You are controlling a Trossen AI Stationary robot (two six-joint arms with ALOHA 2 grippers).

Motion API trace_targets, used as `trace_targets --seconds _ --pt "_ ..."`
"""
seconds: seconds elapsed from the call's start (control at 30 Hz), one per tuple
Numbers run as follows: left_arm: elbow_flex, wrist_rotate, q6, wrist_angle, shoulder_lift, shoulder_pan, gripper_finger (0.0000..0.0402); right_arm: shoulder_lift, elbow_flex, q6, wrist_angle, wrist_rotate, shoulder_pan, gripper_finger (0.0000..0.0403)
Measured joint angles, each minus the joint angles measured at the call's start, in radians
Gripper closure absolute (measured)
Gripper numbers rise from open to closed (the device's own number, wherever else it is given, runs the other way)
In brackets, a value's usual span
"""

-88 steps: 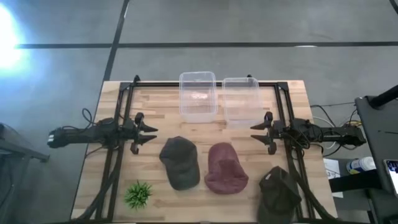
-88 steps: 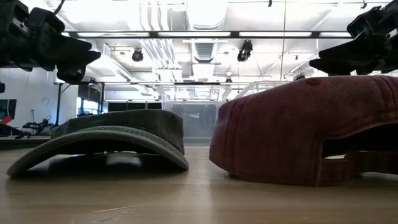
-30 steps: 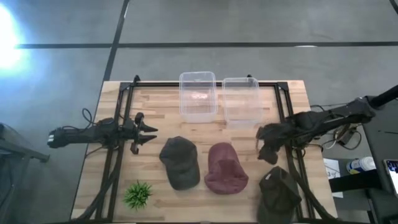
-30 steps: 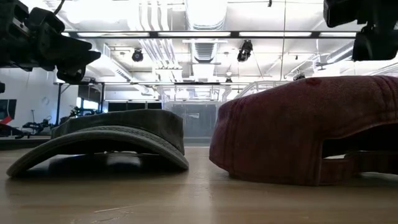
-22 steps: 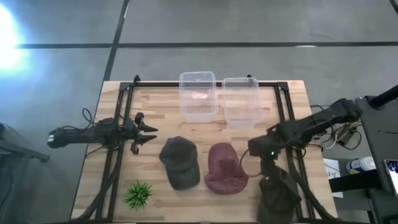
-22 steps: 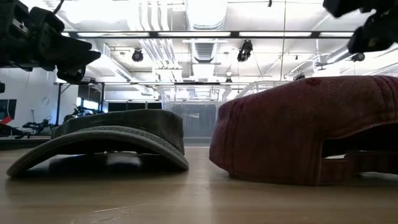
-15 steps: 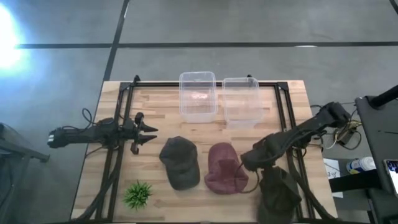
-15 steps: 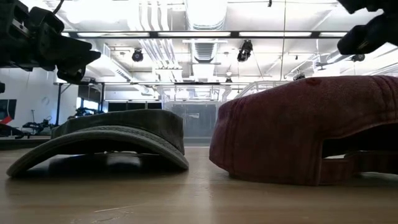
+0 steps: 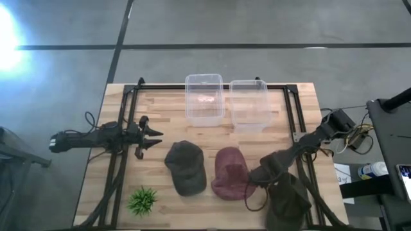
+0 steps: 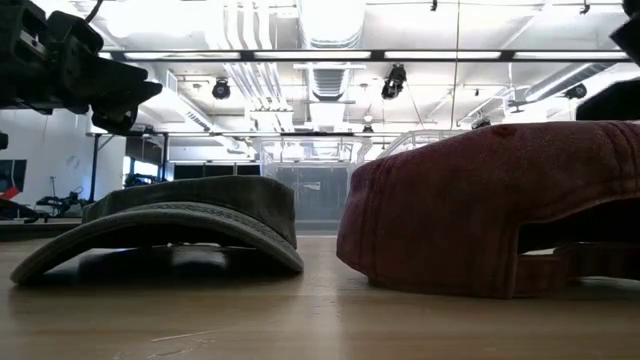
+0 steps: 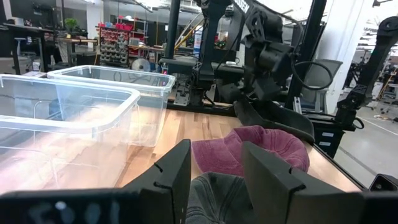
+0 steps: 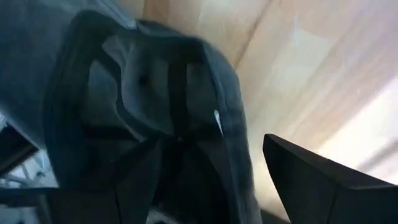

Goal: Pick & Place hat
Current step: Put the bottom black cap into the right transparent bin

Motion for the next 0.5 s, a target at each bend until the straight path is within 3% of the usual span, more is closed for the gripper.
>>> trace_targets --seconds 0.27,0.5 --pt "0.000 0.000 -0.002 0.000 0.000 0.000 0.0266 0.019 -0.076 0.067 0.059 -0.001 0.001 0.0157" --pt "0.000 0.000 -0.009 0.000 0.000 0.000 0.0266 0.017 -0.123 0.086 0.085 -0.001 0.001 0.0257"
